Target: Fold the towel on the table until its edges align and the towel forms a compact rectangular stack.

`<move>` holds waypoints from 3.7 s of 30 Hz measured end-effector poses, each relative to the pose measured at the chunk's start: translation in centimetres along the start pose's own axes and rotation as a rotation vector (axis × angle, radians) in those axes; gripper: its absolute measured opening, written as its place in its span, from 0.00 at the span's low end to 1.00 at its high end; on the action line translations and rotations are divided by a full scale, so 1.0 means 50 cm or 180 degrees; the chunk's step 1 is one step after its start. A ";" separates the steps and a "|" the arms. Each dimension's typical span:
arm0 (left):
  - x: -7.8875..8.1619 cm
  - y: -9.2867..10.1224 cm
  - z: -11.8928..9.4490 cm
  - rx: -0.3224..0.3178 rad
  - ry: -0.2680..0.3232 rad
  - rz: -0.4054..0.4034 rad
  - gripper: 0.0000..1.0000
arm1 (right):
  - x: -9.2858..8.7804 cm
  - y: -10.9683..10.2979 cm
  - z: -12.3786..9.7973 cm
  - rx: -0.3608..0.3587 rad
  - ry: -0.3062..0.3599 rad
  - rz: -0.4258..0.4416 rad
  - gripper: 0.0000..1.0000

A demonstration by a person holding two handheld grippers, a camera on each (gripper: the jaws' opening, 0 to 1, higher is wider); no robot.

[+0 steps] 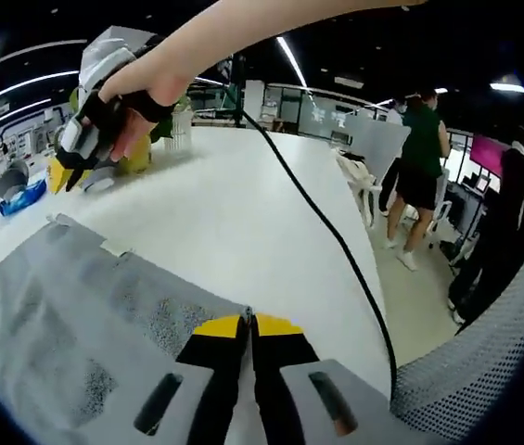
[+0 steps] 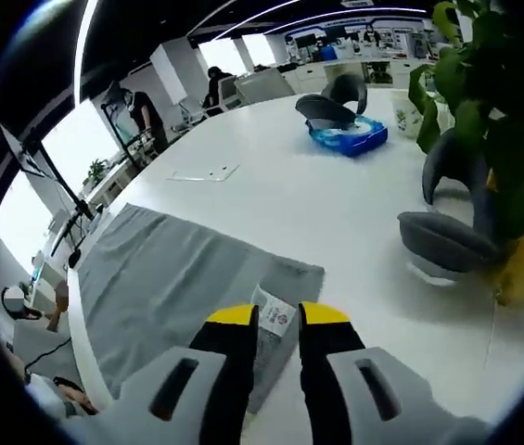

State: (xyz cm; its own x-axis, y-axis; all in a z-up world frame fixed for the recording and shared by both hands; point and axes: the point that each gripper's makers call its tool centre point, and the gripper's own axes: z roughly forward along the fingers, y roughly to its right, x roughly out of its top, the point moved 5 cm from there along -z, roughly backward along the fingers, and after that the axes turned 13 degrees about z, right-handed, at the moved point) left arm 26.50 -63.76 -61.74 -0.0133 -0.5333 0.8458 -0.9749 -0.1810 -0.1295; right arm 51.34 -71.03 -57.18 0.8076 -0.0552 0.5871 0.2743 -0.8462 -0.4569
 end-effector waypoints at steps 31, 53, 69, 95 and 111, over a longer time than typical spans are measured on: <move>0.116 0.065 -0.115 -0.0089 0.0557 -0.0234 0.03 | -0.076 0.077 0.010 -0.0490 -0.0281 -0.0481 0.11; 0.183 0.061 -0.142 -0.0124 0.0974 -0.0306 0.03 | 0.015 0.013 -0.065 -0.0057 0.0798 0.0049 0.04; 0.370 0.045 -0.186 0.0040 0.1684 -0.0101 0.03 | 0.181 -0.089 -0.229 0.0519 0.1713 0.0265 0.03; 0.352 0.069 -0.154 0.0036 0.1505 -0.0193 0.03 | -0.149 0.029 -0.144 -0.0014 -0.0663 0.0136 0.00; 0.332 0.099 -0.141 -0.0112 0.1401 -0.0195 0.03 | -0.248 0.015 -0.108 -0.0616 -0.0850 -0.1205 0.07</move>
State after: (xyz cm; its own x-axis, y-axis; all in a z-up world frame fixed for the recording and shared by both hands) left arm 19.88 -67.70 -44.68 -0.0411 -0.1185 0.9921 -0.9837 -0.1691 -0.0610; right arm 38.71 -73.82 -61.18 0.7826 0.3907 0.4846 0.4923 -0.8649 -0.0977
